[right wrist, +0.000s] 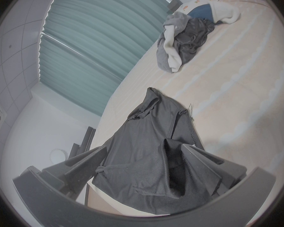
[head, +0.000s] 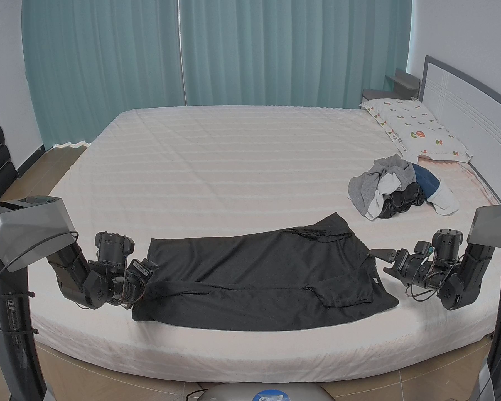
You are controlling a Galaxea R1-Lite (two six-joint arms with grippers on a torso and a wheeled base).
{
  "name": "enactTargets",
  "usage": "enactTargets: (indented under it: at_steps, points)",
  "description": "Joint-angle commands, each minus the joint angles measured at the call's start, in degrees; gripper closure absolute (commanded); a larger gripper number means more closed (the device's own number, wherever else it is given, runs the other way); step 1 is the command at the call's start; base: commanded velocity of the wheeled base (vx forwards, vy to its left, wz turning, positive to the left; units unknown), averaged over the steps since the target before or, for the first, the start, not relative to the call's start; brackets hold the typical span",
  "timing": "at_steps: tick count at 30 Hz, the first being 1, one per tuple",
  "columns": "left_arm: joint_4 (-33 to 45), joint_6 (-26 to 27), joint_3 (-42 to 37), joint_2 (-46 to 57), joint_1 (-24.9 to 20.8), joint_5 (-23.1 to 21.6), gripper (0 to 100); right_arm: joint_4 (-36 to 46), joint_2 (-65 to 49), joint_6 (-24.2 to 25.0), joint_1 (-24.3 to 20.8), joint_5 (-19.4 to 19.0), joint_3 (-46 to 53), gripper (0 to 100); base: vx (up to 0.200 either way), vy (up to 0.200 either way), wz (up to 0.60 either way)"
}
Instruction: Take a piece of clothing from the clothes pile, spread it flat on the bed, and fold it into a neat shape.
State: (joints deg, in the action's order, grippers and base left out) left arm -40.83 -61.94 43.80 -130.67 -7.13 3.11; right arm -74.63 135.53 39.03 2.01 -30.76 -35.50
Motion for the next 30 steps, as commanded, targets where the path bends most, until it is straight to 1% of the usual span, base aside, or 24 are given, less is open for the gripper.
enactTargets:
  at_steps: [1,2,6,7,9,10,13,14,17,22,23,25,30]
  points:
    - [-0.04,-1.34,-0.21,2.00,1.15,-1.53,0,-0.25,-4.75,0.52,-1.66,2.28,3.42,0,0.000,0.000,0.00]
    - [-0.13,-1.96,-0.73,3.14,1.95,-3.37,0,-0.25,-6.51,0.52,-2.63,5.09,4.91,0,0.000,0.000,0.00]
    - [-0.22,-4.33,-2.58,6.22,3.44,-8.29,0,-0.08,-8.62,1.13,-6.49,10.10,8.87,0,0.000,0.000,0.00]
    - [-0.31,-4.59,-3.11,6.92,3.79,-9.44,0,-0.16,-8.71,1.57,-7.55,11.16,9.75,0,0.000,0.000,0.00]
    - [-0.31,-4.59,-3.11,6.92,3.79,-9.44,0,-0.16,-8.71,1.57,-7.55,11.16,9.75,0,0.000,0.000,0.00]
    - [-0.31,-4.68,-4.60,8.68,4.76,-12.43,0,0.01,-8.62,5.09,-11.42,16.08,10.71,0,0.000,0.000,0.00]
    - [-0.39,-4.42,-5.39,8.77,4.76,-12.43,0,0.10,-7.21,9.83,-13.88,19.59,10.71,0,0.000,0.000,0.00]
    - [-0.39,-4.07,-5.48,8.68,4.67,-12.34,0,0.10,-6.34,10.62,-14.14,19.86,10.80,0,0.000,0.000,0.00]
    - [-0.48,-3.89,-5.83,8.42,4.41,-12.16,0,0.01,-3.00,10.98,-14.40,20.65,10.98,0,0.000,0.000,0.00]
    - [-0.48,-3.54,-6.10,8.24,4.23,-12.07,0,0.01,-1.59,11.06,-14.49,21.88,12.12,0,0.000,0.000,0.00]
    - [-0.48,-3.10,-6.27,8.24,4.06,-11.99,0,-0.16,-0.97,10.98,-14.49,23.11,11.86,0,0.000,0.000,0.00]
    - [-0.48,-2.66,-6.27,8.15,4.06,-11.90,0,-0.69,-0.10,10.80,-14.14,23.73,11.59,0,0.000,0.000,0.00]
    - [-0.48,-2.66,-6.36,8.15,3.88,-11.81,0,-0.78,-0.62,10.71,-13.79,23.81,12.03,0,0.000,0.000,0.00]
